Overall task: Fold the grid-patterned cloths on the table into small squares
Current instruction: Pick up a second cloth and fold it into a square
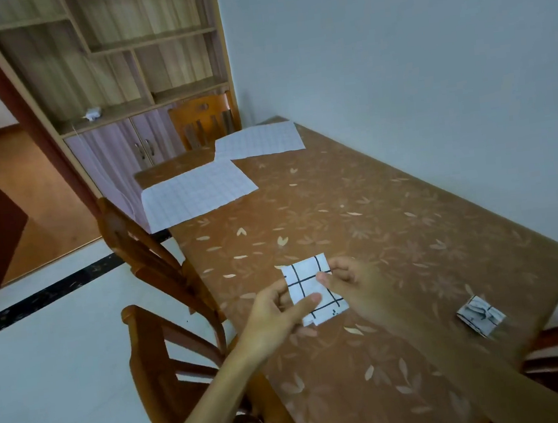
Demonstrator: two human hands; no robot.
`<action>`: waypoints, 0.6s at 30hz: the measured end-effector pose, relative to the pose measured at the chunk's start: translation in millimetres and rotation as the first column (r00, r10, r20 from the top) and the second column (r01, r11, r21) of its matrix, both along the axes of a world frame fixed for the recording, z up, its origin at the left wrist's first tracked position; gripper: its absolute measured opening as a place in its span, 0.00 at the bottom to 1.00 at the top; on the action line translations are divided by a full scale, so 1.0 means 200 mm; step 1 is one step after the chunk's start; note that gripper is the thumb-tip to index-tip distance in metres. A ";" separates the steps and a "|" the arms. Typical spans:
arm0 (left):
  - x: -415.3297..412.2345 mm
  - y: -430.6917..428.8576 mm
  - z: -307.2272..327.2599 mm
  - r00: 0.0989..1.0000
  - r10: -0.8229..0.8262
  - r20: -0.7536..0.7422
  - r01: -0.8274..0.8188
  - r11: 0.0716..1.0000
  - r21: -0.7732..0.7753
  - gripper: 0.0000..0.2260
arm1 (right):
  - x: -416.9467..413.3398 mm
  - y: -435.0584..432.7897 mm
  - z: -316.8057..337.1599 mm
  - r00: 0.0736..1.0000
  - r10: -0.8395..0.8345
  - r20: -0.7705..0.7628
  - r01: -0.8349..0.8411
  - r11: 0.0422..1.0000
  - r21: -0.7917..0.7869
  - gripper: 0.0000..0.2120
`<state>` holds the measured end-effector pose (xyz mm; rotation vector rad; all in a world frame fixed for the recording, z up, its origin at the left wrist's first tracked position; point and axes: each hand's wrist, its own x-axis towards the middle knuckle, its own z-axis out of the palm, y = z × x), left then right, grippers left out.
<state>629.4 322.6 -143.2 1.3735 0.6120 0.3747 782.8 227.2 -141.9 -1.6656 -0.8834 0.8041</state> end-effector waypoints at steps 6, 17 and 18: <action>0.17 -0.03 -0.16 0.986 0.129 -0.106 -0.133 0.991 -0.029 0.11 | 0.16 0.05 -0.21 0.998 -0.035 0.044 0.037 0.998 -0.047 0.05; 0.34 0.00 -0.64 0.744 0.591 -0.311 -0.521 0.805 0.283 0.21 | 0.32 0.18 -0.63 0.955 0.167 -0.244 -0.233 0.933 -0.274 0.07; 0.33 0.01 -0.70 0.722 0.613 -0.320 -0.517 0.786 0.339 0.22 | 0.31 0.20 -0.69 0.954 0.179 -0.239 -0.247 0.924 -0.293 0.08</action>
